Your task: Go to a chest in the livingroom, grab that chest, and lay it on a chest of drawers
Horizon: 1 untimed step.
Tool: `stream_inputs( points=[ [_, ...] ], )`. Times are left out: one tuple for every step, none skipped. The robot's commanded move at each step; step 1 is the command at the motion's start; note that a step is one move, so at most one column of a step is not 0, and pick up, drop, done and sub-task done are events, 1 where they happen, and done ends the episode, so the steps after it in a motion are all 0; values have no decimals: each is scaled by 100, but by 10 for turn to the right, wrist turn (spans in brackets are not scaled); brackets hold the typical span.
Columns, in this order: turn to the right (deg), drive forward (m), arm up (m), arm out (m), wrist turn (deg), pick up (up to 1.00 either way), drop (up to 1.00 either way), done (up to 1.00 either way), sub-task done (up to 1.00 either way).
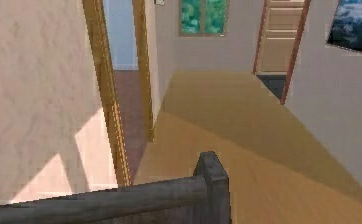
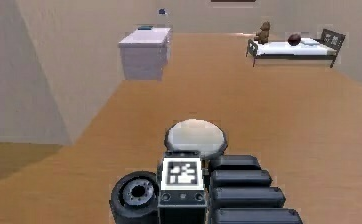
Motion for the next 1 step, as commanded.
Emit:
stream_inputs(
  points=[
    [30,0,0,0,0,0,0,0,0]
  ],
)
